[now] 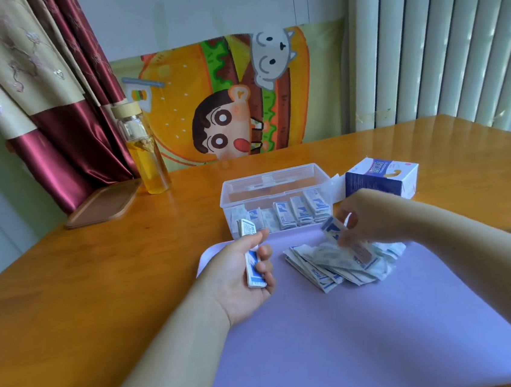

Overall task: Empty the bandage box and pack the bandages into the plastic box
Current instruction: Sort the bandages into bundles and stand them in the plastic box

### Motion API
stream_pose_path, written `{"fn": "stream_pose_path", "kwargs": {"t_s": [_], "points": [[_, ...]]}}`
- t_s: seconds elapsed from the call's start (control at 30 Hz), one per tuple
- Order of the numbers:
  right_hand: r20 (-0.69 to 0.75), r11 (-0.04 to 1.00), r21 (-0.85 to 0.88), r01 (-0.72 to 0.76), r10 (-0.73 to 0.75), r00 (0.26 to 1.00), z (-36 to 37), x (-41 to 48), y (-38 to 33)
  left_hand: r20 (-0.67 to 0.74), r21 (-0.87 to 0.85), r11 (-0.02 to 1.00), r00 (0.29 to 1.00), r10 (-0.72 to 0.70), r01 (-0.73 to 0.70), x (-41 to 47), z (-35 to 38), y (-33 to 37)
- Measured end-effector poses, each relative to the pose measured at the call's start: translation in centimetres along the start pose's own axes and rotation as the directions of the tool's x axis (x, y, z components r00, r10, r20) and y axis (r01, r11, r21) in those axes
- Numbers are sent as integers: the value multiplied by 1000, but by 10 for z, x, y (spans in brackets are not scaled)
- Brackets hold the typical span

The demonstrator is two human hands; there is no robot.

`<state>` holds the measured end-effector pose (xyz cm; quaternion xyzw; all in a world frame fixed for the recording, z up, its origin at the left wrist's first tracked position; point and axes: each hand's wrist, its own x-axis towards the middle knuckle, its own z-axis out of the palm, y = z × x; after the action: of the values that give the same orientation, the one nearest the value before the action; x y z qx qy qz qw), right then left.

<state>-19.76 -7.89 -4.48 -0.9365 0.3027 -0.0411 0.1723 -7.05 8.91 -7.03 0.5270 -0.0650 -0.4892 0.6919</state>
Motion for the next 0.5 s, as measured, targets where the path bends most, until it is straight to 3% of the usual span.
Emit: {"fn": "stream_pose_path", "kwargs": {"t_s": [0.1,0.2,0.27,0.4,0.5], "points": [[-111,965,251,73,-47,993,-12,-5,-12,25,13,999,999,34,-35,-6,13,-6],[-100,807,574,137,-97,990,-11,-15,-36,55,-8,995,994,96,-96,-17,30,-10],[-120,719,674,171,-121,985,0,-20,-48,94,-3,991,986,135,-136,-21,35,-13],[-324,829,496,257,-98,941,37,-26,-56,133,49,995,988,76,-83,-20,33,-15],[-322,855,391,341,-220,921,54,-36,-54,69,24,1000,998,12,-14,-12,22,-17]]}}
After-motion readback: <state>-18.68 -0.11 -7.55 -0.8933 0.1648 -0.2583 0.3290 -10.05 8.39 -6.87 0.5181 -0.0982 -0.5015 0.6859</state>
